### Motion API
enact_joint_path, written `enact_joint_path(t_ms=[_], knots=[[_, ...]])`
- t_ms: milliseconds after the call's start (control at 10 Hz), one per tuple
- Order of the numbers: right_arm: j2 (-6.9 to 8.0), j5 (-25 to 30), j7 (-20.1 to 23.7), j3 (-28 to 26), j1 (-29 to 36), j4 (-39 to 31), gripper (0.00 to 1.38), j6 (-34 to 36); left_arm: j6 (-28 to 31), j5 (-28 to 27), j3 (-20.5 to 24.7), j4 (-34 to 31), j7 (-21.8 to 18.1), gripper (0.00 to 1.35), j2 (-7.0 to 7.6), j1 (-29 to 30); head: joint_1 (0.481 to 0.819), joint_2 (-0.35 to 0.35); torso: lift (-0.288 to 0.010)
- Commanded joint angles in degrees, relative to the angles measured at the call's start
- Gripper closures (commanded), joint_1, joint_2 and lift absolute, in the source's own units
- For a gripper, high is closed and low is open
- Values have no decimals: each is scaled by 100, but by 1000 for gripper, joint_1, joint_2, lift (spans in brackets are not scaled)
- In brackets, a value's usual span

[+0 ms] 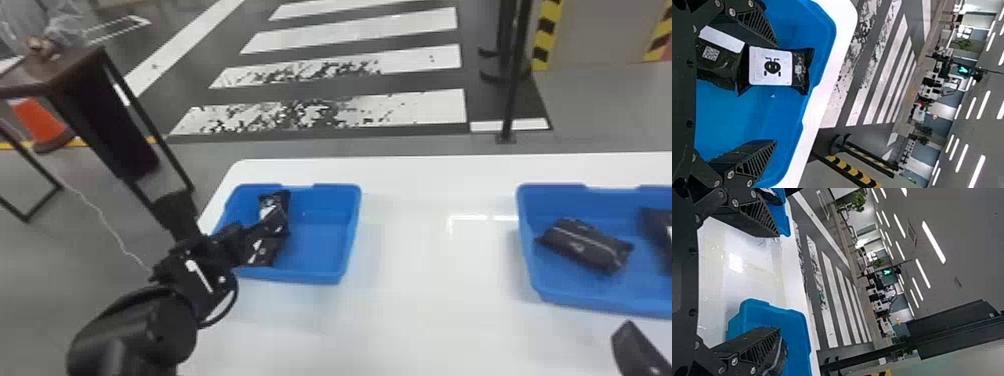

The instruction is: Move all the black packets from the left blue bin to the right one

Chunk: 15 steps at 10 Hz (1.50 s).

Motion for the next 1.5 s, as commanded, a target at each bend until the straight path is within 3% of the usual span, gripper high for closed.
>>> enact_joint_path(t_ms=[0, 300, 500, 1400], knots=[[0, -18, 15, 1, -13, 21, 188, 9, 103, 16, -31, 495, 91, 170, 62, -408, 695, 301, -140], [0, -52, 59, 1, -41, 77, 190, 79, 496, -41, -293, 1324, 267, 170, 299, -1139, 695, 300, -140], [0, -63, 94, 1, -83, 105, 190, 135, 665, -75, -351, 1817, 302, 171, 370, -1533, 695, 291, -140], [0, -223, 226, 1, -168, 302, 190, 346, 834, -30, -442, 2365, 865, 188, 466, -1898, 695, 304, -140]])
